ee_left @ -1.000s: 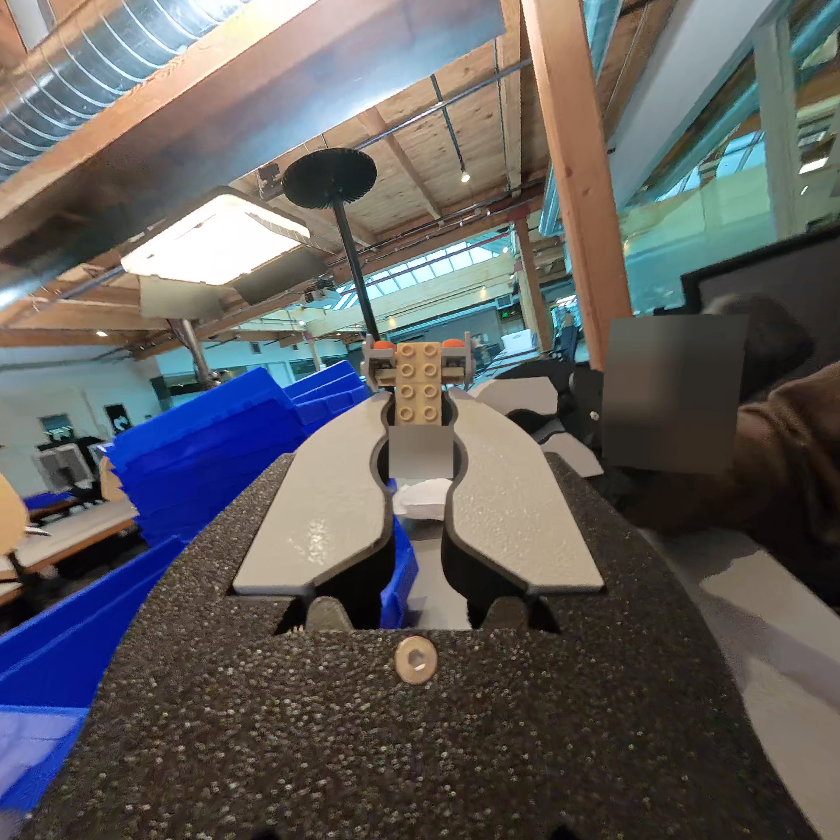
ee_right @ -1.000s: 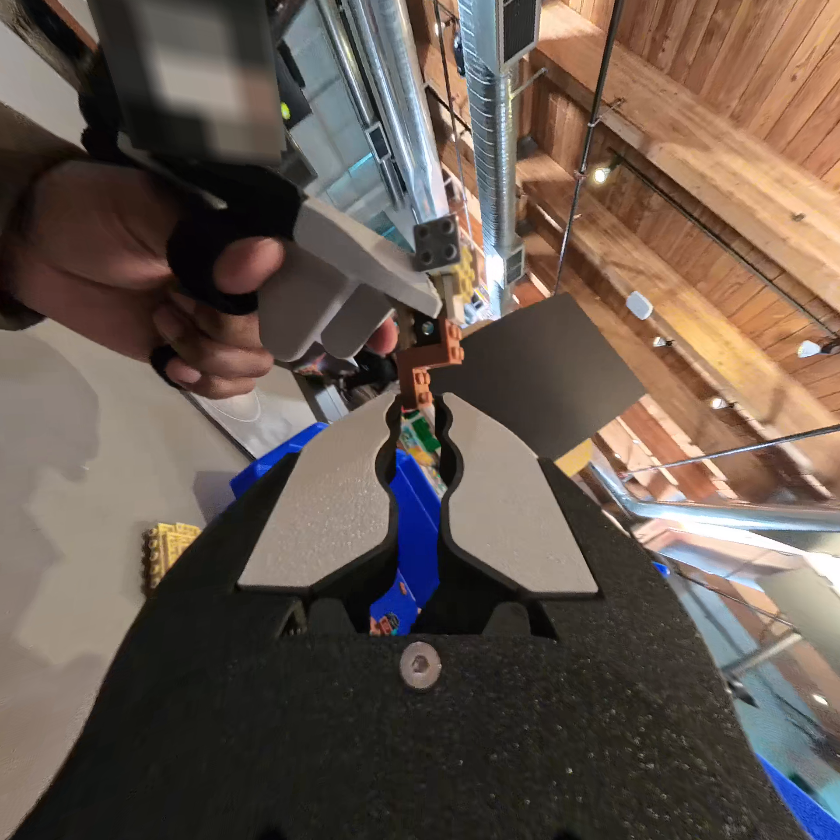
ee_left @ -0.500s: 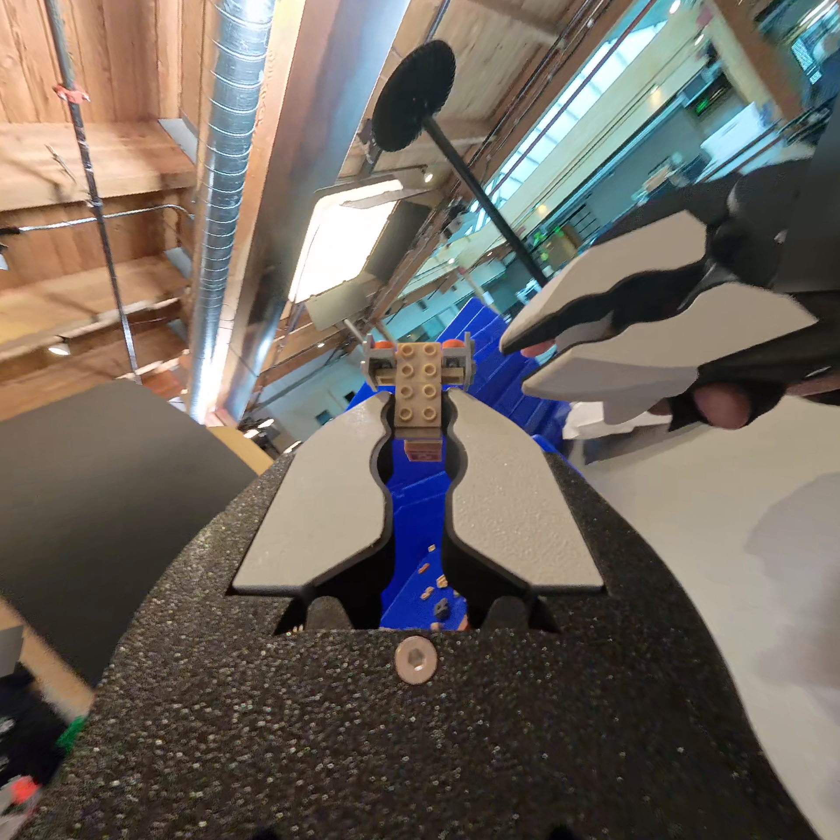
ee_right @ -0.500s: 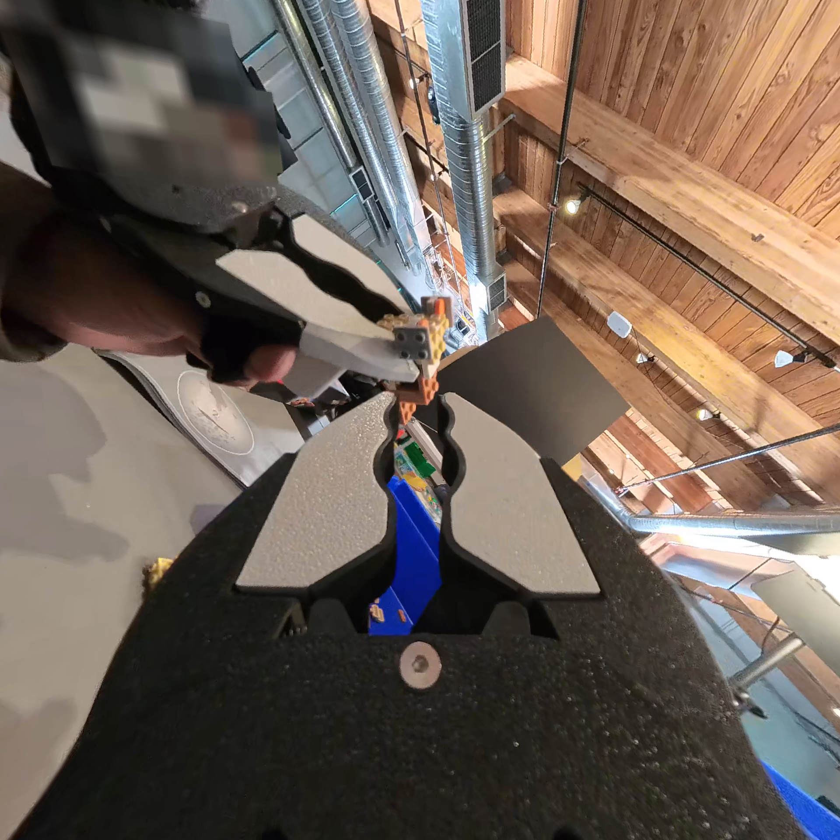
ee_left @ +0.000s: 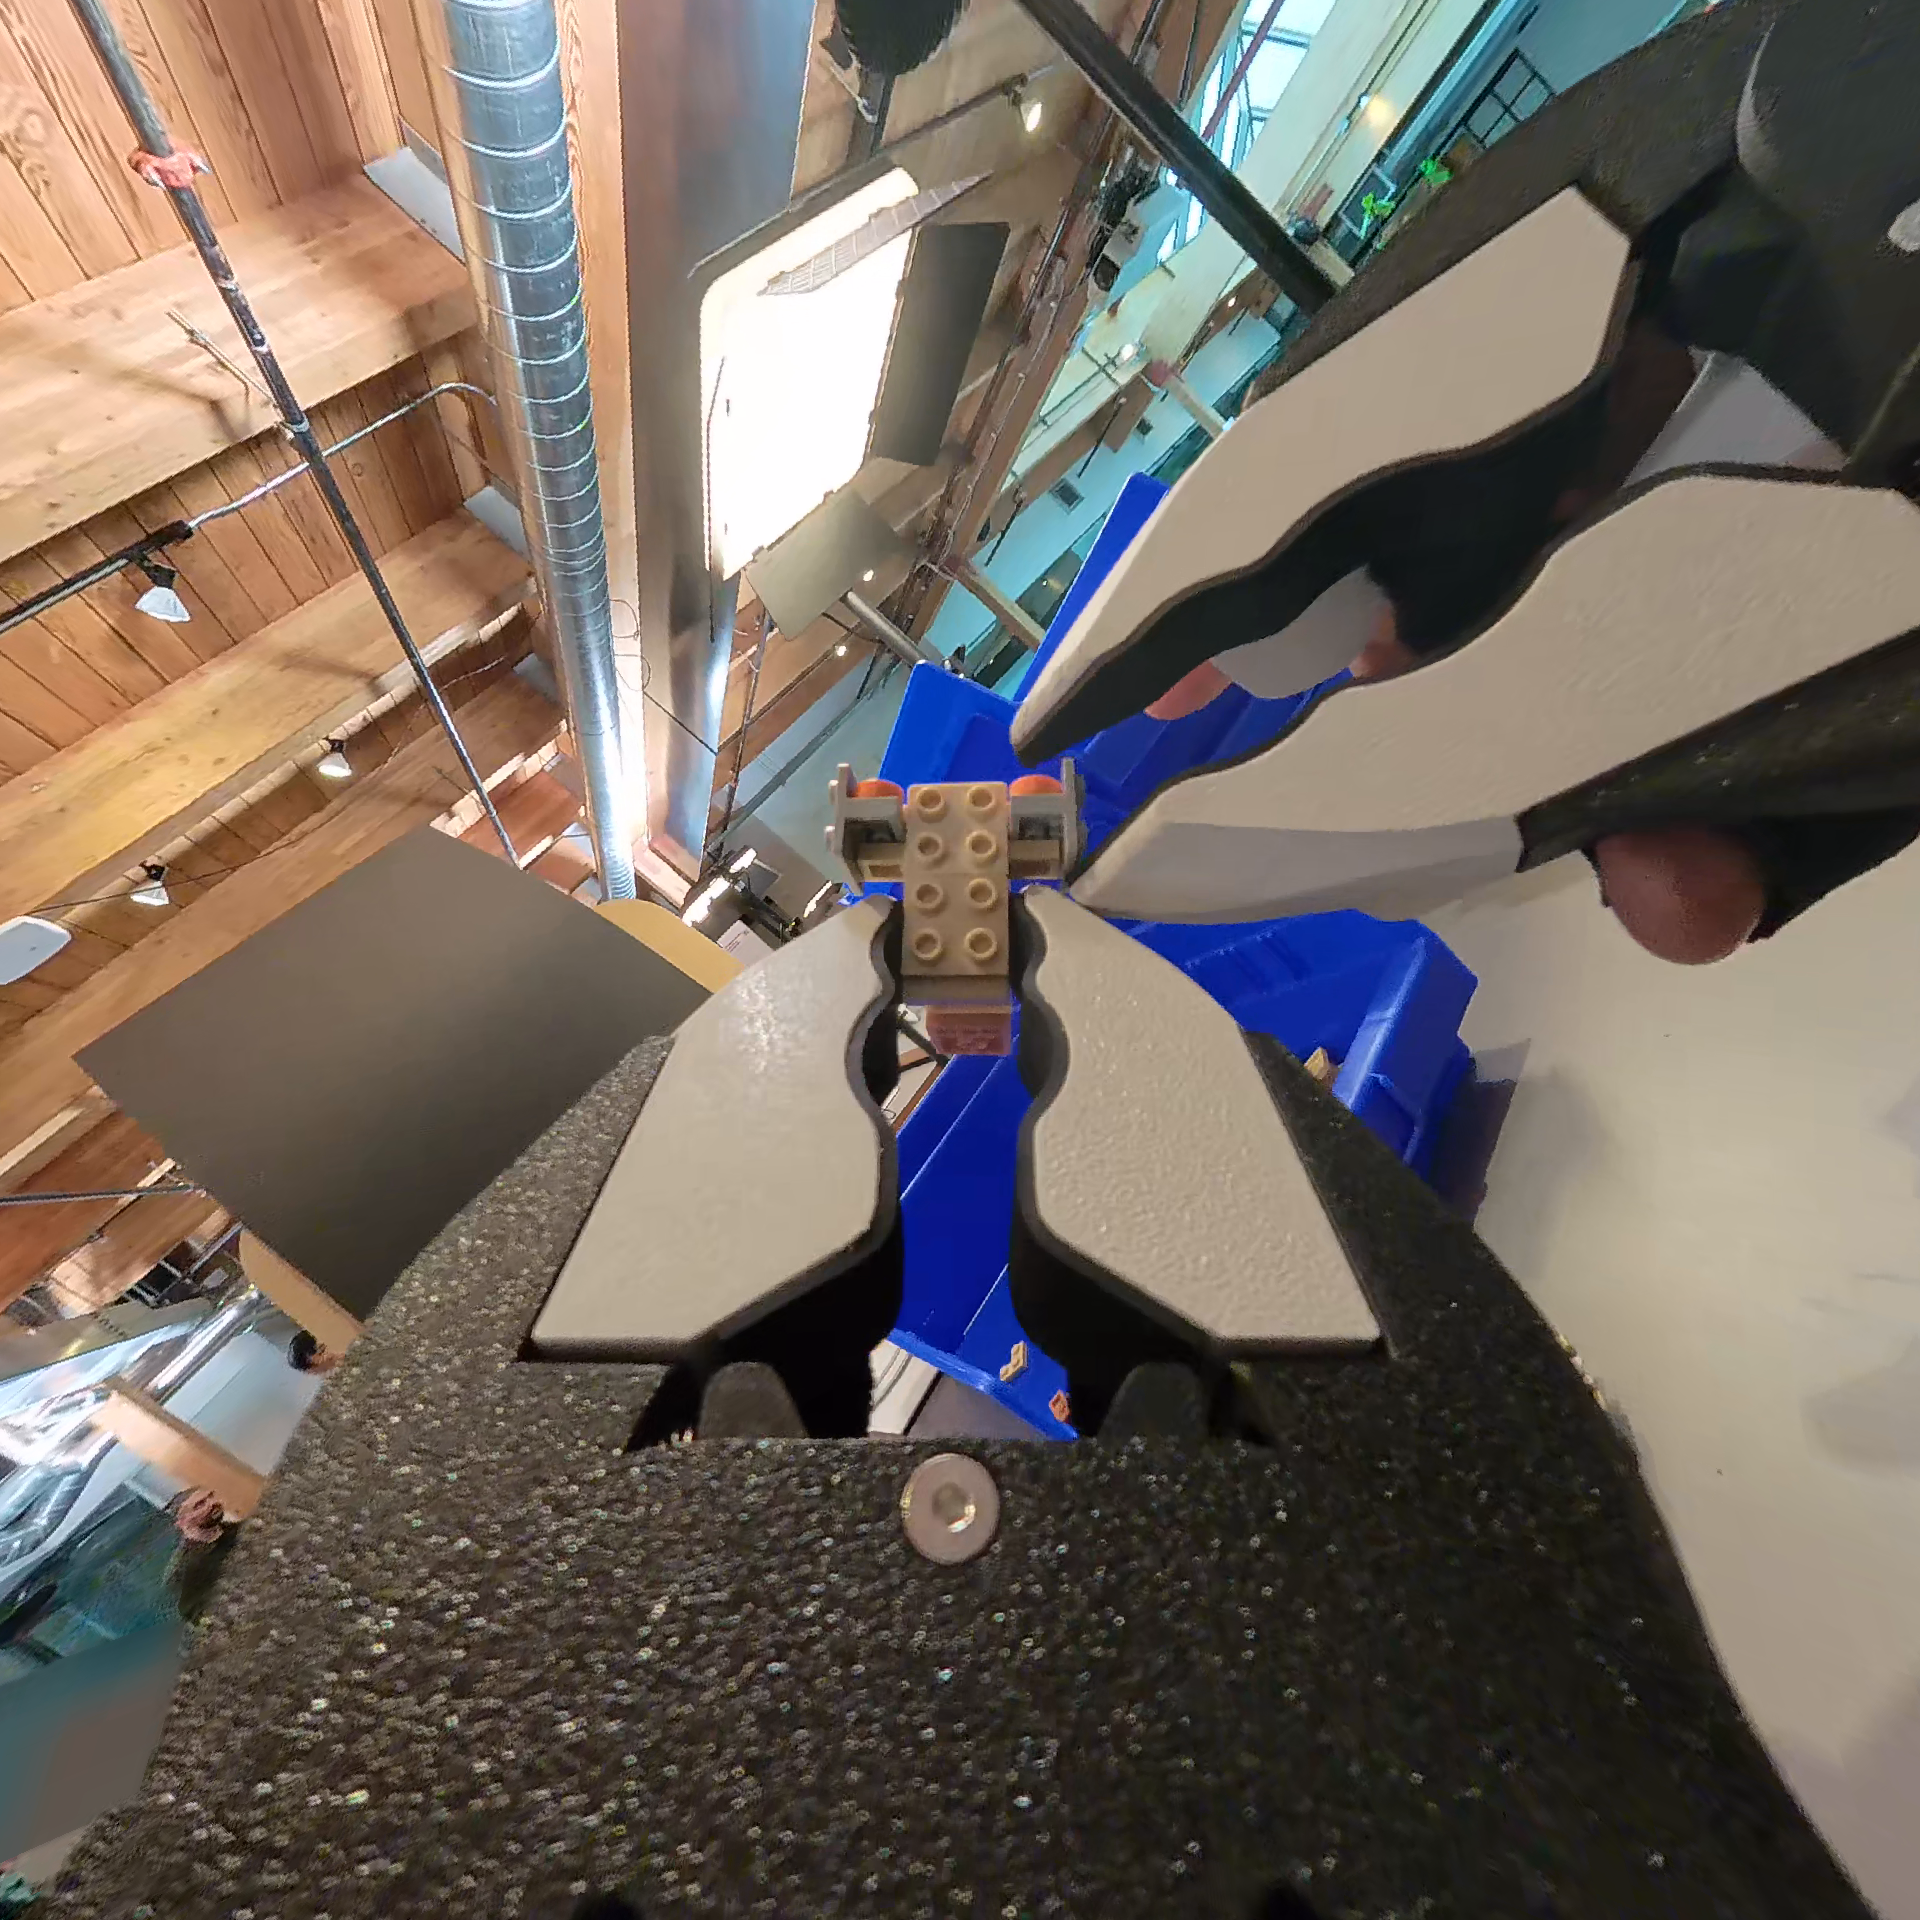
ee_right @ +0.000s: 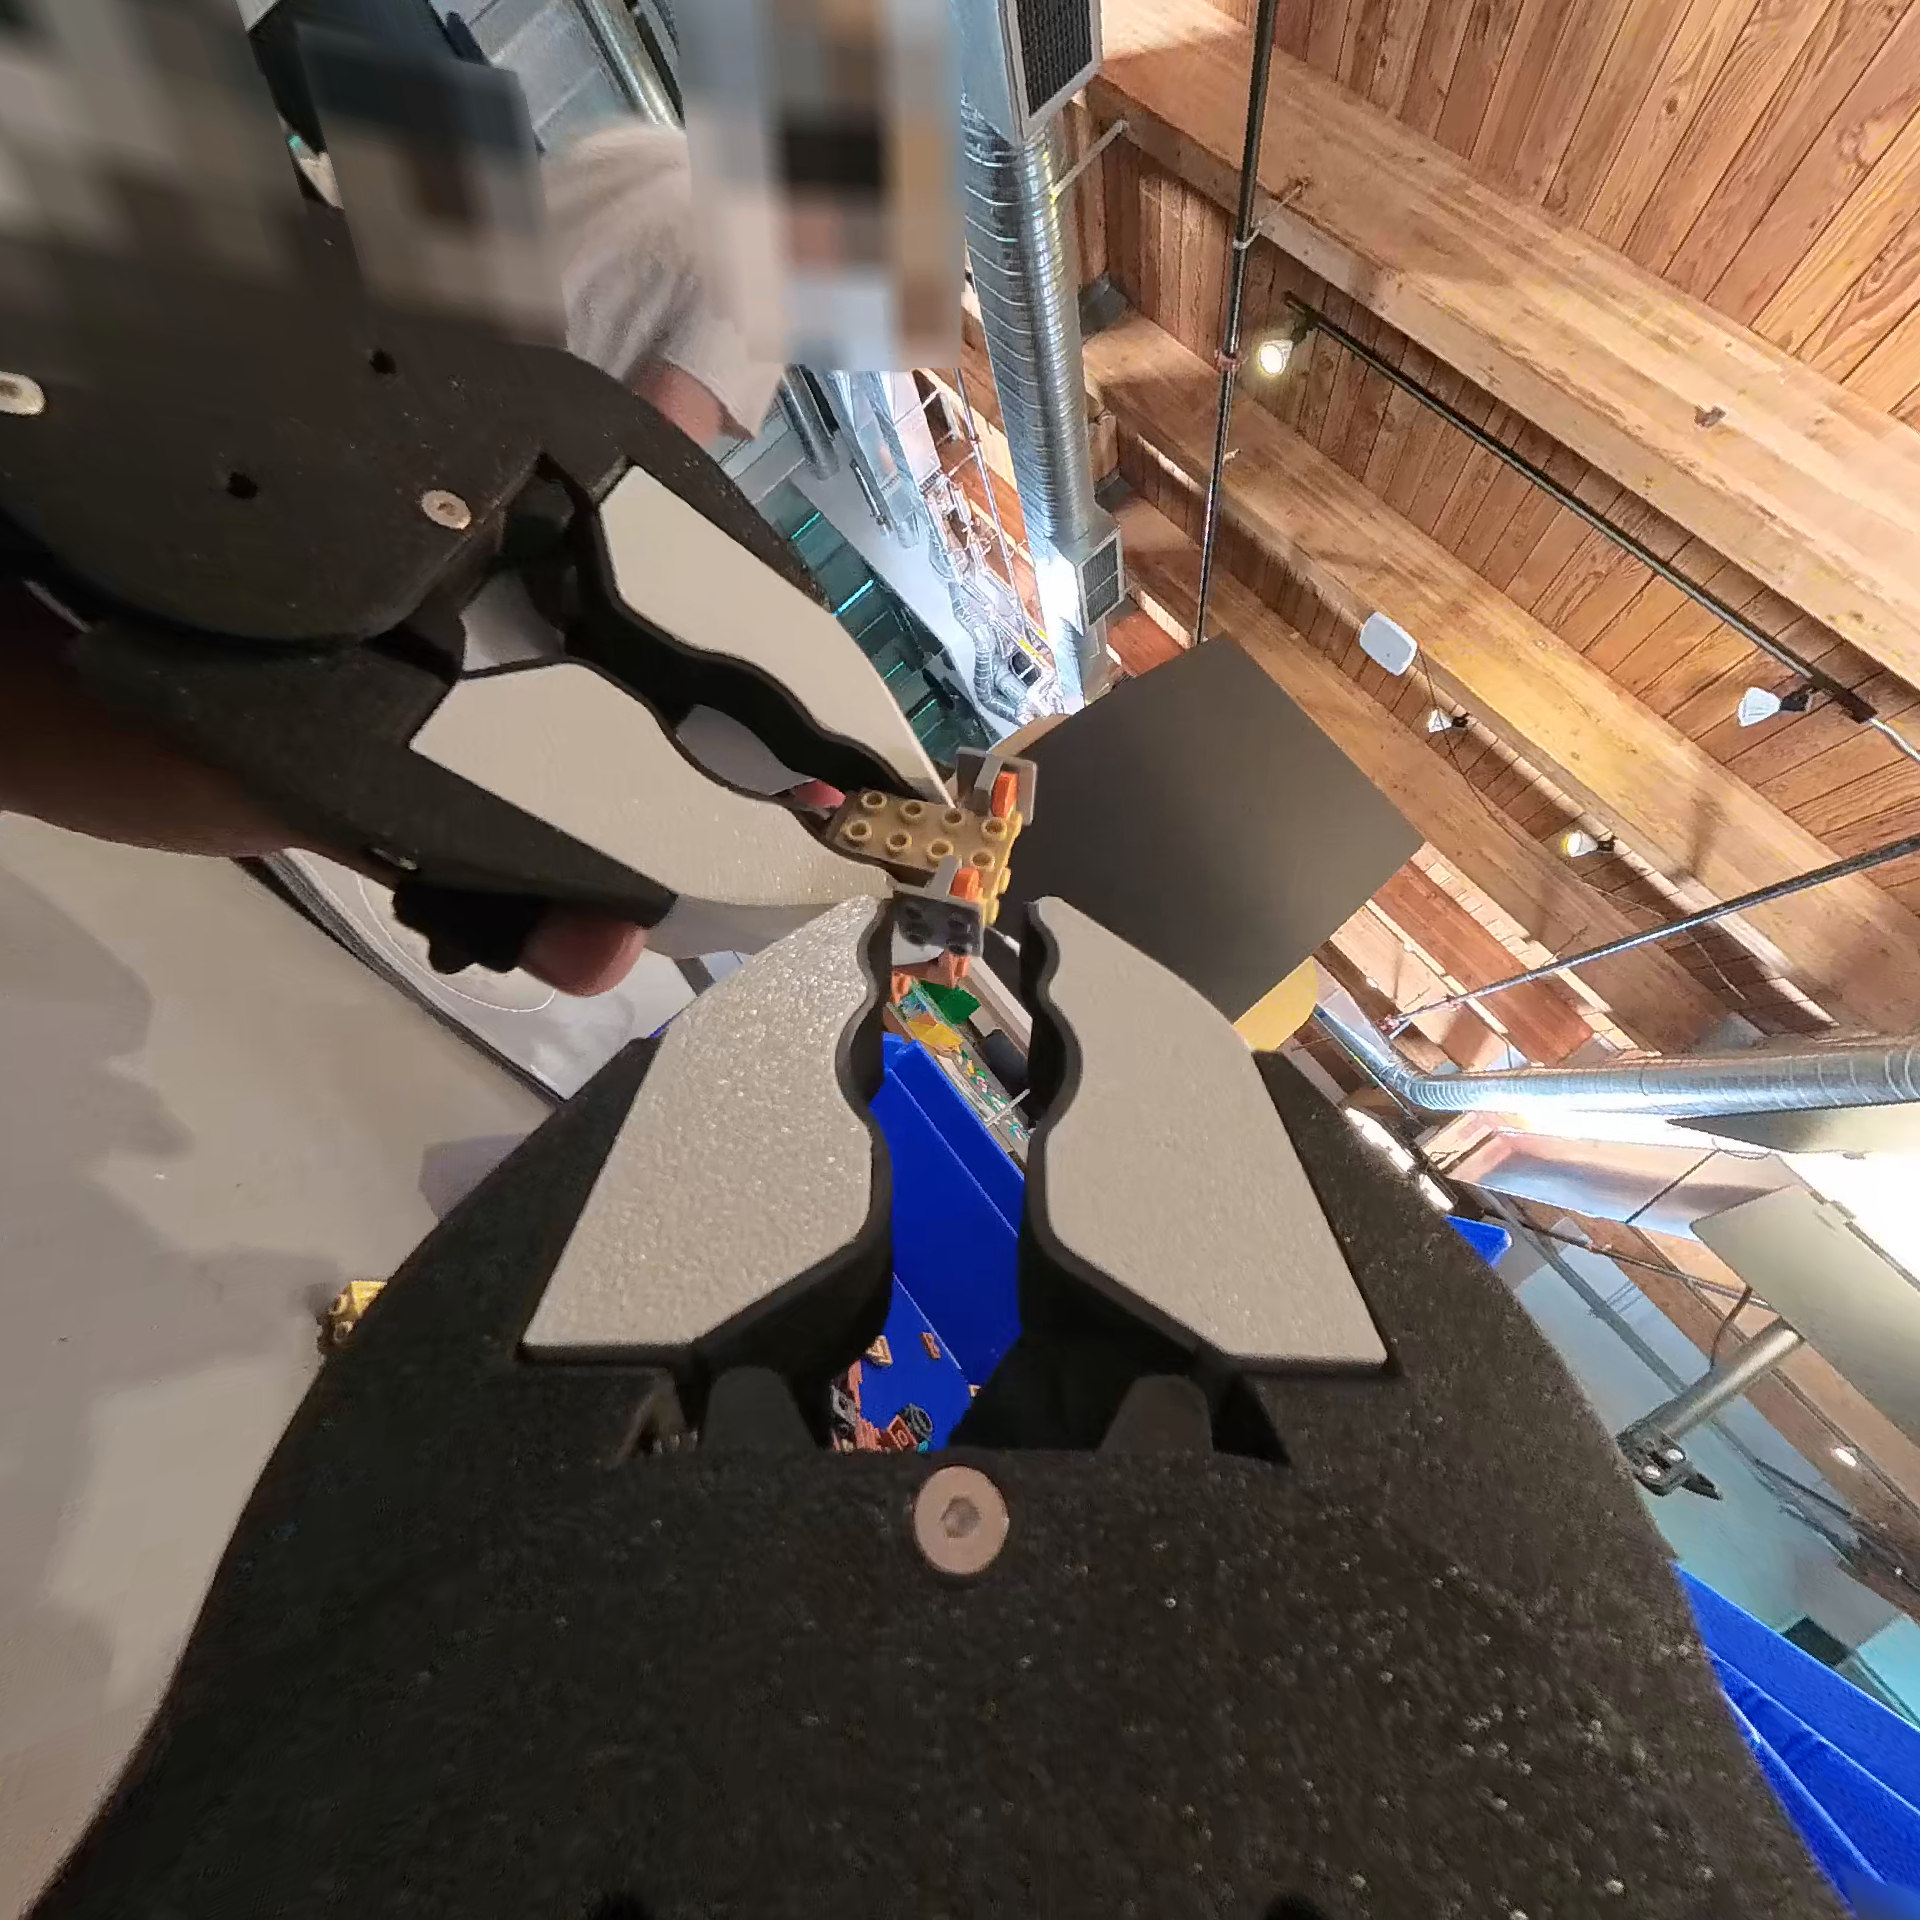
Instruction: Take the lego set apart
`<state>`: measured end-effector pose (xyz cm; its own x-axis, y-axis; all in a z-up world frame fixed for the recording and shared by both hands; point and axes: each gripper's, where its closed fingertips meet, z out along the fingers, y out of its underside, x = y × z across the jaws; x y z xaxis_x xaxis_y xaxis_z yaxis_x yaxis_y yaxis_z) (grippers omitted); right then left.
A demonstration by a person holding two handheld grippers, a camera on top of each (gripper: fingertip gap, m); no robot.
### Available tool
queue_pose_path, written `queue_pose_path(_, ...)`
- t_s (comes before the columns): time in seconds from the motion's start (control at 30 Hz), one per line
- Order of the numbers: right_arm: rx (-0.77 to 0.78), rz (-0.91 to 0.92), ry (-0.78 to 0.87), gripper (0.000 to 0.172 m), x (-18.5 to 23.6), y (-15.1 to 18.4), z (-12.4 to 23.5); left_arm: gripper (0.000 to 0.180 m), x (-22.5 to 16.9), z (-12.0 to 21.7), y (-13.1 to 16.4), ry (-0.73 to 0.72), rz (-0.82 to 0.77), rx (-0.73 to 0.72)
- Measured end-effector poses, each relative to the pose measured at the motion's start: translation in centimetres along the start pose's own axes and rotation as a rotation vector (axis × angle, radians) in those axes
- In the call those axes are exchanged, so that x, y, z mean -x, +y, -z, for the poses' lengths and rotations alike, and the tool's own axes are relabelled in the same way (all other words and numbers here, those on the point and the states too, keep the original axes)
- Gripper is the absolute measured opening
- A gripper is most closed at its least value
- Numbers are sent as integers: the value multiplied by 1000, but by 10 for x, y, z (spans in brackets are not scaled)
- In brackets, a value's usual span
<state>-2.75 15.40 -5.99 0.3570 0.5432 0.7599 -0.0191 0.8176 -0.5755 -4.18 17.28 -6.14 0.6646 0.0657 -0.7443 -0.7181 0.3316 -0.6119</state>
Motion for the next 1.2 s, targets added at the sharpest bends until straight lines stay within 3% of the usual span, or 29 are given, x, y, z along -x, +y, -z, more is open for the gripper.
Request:
queue_pose_path(0.47,12,23,-5,24,-2,3,0,18,-1,-3,4,-6,-17,50)
queue_pose_path(0.8,22,-64,-98,15,4,6,-1,18,-5,-4,6,7,-31,63)
queue_pose_path(1.2,-83,-169,-280,15,3,-5,10,21,-11,1,-6,75,-28,-41)
